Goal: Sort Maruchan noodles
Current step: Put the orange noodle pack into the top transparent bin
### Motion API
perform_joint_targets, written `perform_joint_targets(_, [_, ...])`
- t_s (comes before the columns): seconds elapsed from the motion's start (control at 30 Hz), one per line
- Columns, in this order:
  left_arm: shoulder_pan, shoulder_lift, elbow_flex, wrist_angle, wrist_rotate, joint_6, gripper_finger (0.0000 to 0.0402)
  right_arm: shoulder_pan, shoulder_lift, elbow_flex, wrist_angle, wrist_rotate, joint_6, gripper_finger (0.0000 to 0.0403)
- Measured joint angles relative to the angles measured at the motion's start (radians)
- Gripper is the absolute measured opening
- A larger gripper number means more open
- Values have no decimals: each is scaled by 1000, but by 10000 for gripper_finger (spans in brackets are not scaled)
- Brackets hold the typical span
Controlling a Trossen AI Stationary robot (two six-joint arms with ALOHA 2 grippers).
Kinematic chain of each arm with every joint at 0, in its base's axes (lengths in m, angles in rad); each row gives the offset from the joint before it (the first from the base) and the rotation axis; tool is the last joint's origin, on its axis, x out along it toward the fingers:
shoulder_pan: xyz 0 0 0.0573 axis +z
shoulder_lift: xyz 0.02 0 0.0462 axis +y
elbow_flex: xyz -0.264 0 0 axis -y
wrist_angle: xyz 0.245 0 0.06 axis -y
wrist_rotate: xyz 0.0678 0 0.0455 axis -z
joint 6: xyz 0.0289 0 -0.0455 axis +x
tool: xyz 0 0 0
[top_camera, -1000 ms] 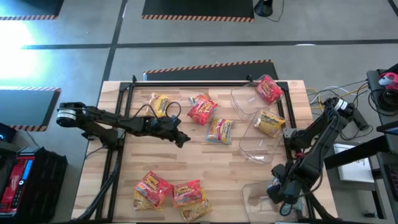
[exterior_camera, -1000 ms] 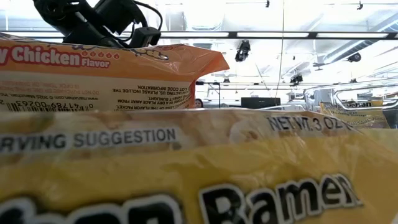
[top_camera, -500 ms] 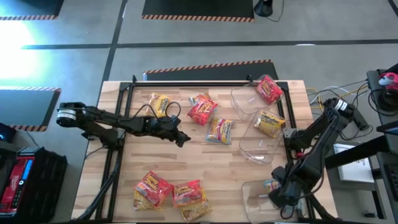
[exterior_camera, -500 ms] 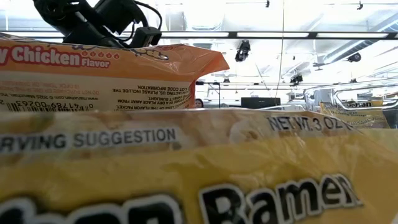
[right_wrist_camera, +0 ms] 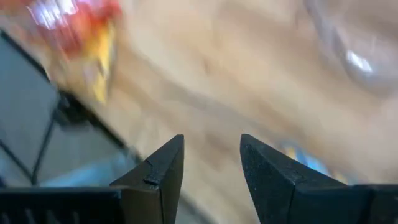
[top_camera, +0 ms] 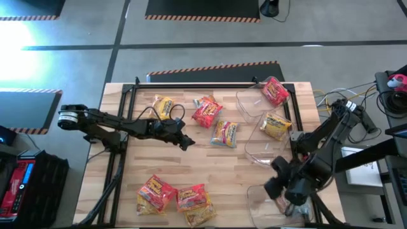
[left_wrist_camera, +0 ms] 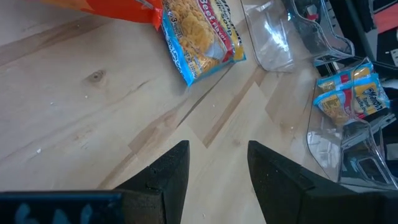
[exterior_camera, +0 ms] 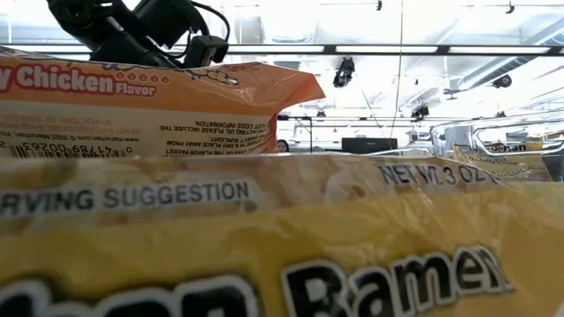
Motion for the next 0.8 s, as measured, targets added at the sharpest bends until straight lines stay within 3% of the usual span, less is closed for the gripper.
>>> perform_joint_targets(0.2, [-1,0,0,0,37,-20,146,-129,0,-6,8,143,-132,144])
perform_joint_targets(0.4, [-72,0,21,3,80,-67,146,-263,0,-25,214,156,-410,146])
perform_joint_targets(0.6, [-218,0,61,5,21,-131,146,-355,35,-35,490,124,-695,146])
perform_joint_targets(0.8, [-368,0,84,-7,-104,-253,146,-399,122,-35,656,2,-836,146])
